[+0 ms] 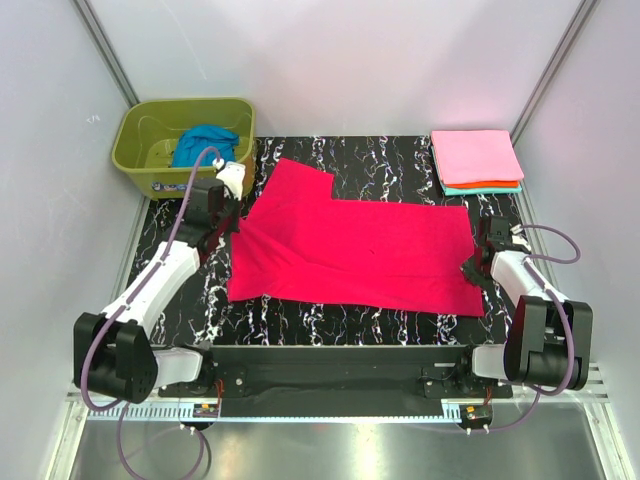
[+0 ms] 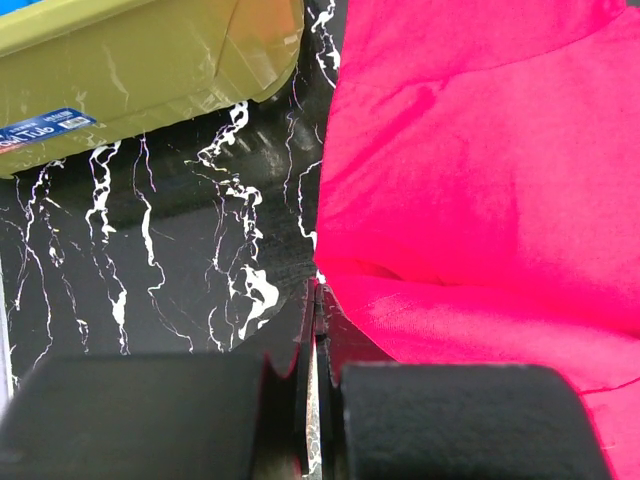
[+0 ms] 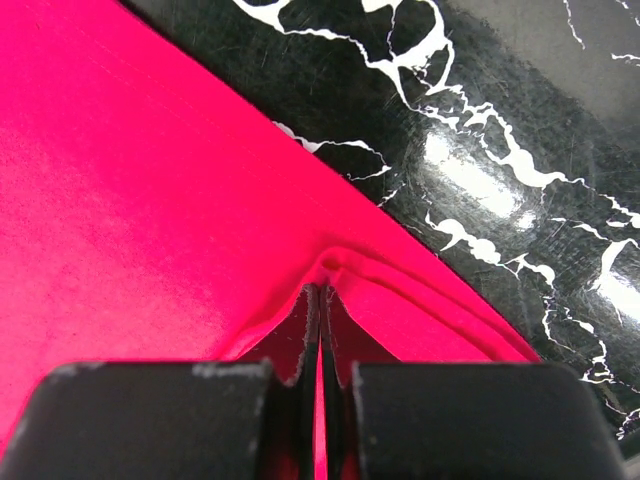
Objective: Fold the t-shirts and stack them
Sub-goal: Fold the tshirt
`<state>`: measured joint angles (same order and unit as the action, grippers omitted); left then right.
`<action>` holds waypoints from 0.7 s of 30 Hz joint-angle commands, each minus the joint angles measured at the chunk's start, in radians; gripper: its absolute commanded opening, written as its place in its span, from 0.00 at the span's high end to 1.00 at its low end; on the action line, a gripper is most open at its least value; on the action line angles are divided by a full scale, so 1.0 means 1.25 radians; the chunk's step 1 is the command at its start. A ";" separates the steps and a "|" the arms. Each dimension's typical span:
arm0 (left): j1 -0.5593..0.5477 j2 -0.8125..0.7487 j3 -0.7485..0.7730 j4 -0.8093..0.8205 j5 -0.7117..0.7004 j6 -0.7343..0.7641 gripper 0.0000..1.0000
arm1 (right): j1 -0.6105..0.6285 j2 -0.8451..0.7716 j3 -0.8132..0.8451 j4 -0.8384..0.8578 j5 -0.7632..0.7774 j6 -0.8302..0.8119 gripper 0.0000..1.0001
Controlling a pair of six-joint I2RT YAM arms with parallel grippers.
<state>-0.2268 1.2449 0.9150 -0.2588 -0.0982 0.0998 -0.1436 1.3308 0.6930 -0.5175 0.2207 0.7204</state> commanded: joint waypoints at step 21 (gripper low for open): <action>0.003 0.040 0.026 -0.068 -0.077 0.021 1.00 | -0.020 0.017 0.011 0.045 0.063 0.042 1.00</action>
<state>-0.2268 1.2812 0.9287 -0.3668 -0.1482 0.1066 -0.1593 1.3613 0.6930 -0.4892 0.2352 0.7555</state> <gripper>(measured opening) 0.008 0.010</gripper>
